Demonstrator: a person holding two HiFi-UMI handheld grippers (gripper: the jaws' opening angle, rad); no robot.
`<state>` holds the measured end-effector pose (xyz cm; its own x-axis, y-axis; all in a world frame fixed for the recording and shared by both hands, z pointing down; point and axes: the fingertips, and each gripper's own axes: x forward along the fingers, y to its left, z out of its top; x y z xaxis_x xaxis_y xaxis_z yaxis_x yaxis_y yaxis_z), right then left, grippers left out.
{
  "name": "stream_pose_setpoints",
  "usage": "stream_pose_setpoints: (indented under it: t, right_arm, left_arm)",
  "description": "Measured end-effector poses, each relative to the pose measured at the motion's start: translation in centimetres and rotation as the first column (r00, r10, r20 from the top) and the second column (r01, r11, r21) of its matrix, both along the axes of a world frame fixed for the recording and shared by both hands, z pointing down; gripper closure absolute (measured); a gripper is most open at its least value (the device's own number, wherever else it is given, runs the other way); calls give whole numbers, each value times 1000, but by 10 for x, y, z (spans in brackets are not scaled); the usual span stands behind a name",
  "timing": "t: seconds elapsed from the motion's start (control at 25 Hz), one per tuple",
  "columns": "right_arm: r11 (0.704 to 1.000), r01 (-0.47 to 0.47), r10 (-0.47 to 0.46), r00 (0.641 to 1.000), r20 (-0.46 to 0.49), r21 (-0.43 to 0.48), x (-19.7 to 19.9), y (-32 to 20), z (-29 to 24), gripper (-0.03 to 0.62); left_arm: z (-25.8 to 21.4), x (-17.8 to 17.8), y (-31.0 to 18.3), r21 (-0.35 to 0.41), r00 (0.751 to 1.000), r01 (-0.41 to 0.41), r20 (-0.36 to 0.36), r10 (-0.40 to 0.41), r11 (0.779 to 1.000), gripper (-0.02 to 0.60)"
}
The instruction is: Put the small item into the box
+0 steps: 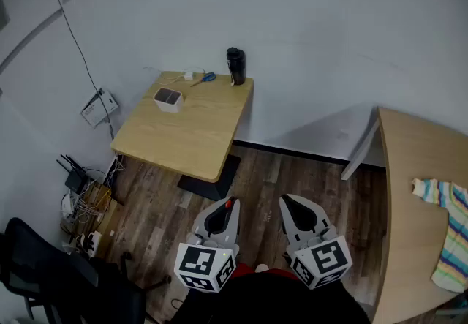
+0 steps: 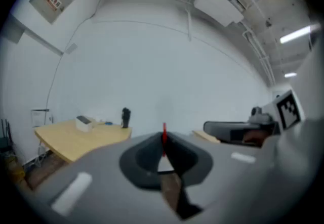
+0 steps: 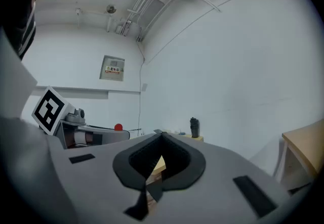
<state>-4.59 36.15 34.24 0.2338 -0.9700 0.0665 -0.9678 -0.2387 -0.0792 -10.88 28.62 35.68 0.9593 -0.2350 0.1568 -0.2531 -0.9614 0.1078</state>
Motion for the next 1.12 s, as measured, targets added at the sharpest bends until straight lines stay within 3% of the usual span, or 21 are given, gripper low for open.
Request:
stream_pose_setpoints:
  t: [0.56, 1.12]
  right_arm:
    - [1000, 13, -14, 998, 67, 17, 6, 0, 8, 586]
    - [999, 36, -33, 992, 119, -28, 29, -28, 26, 586]
  left_arm:
    - [3, 3, -1, 6, 1000, 21, 7, -21, 1000, 569]
    - [0, 8, -41, 23, 993, 110, 31, -111, 994, 569]
